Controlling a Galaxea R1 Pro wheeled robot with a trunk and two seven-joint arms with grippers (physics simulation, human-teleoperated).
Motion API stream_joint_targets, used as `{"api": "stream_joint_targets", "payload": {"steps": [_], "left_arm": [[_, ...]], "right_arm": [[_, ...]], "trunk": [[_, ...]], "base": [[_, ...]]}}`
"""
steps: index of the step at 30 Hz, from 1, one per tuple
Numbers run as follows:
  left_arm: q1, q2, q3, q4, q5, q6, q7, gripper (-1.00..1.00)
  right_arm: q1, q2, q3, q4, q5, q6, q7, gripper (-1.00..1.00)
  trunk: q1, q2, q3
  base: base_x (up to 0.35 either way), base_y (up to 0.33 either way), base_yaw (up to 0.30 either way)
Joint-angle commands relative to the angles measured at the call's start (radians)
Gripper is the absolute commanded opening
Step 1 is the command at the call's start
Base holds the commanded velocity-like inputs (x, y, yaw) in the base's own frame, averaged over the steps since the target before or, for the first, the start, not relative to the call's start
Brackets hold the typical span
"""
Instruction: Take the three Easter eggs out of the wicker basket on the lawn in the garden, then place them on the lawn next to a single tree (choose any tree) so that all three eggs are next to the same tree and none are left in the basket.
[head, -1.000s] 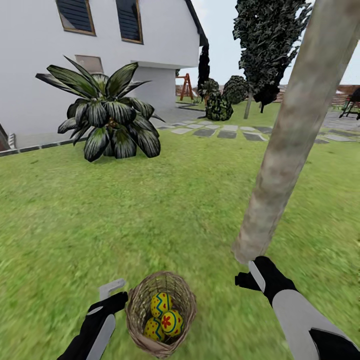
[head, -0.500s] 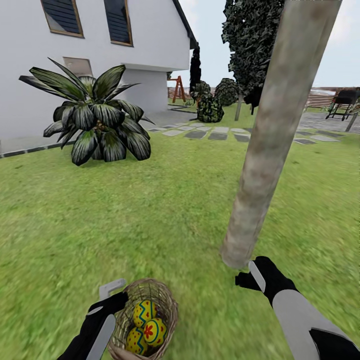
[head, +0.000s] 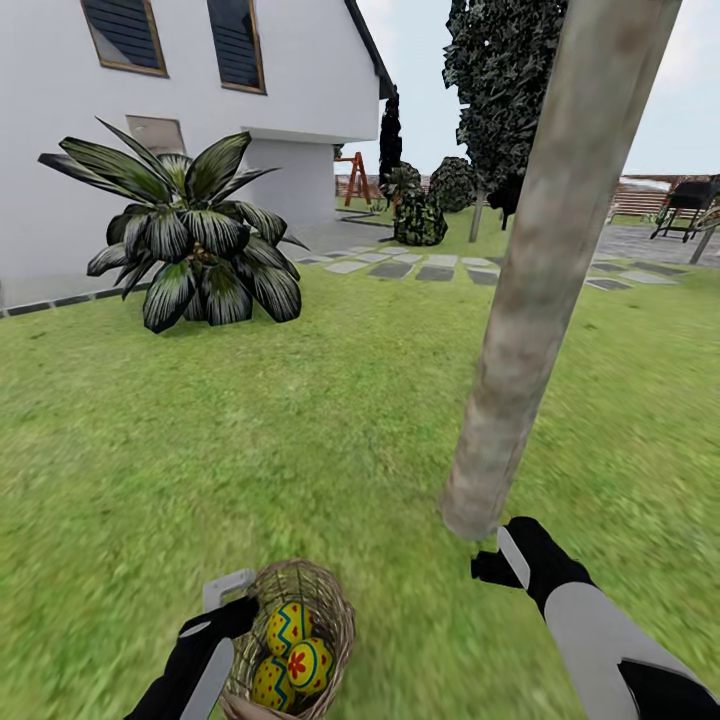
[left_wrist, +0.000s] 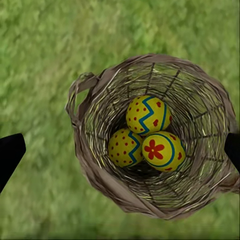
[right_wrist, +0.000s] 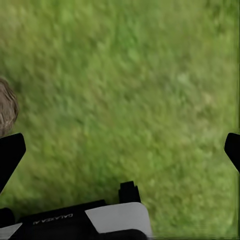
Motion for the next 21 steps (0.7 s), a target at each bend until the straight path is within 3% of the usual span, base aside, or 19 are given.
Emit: {"api": "stream_joint_targets", "payload": {"steps": [1,6,12,21], "left_arm": [[-0.001,0.001,-0.002,0.002,0.010,0.002,0.009,1.00],[-0.001,0.002,-0.003,0.012,0.010,0.002,0.008,1.00],[-0.001,0.002,-0.003,0.021,0.010,0.002,0.010,1.00],[-0.008,-0.003,-0.004,0.113,0.010,0.003,0.007,1.00]], "right_arm": [[0.001,0.001,-0.004,0.002,0.001,0.007,-0.003,1.00],[0.007,0.002,0.004,0.044,0.010,0.044,-0.010,1.00],[0.009,0.008,0.038,0.070,0.072,0.071,-0.012,1.00],[0.009,0.013,0.049,0.074,0.088,0.073,-0.012,1.00]], "trunk": [[-0.004,0.006,0.002],[-0.023,0.041,0.018],[-0.046,0.083,0.037],[-0.081,0.146,0.065]], "base": [[0.000,0.000,0.000],[0.000,0.000,0.000],[0.000,0.000,0.000],[0.000,0.000,0.000]]}}
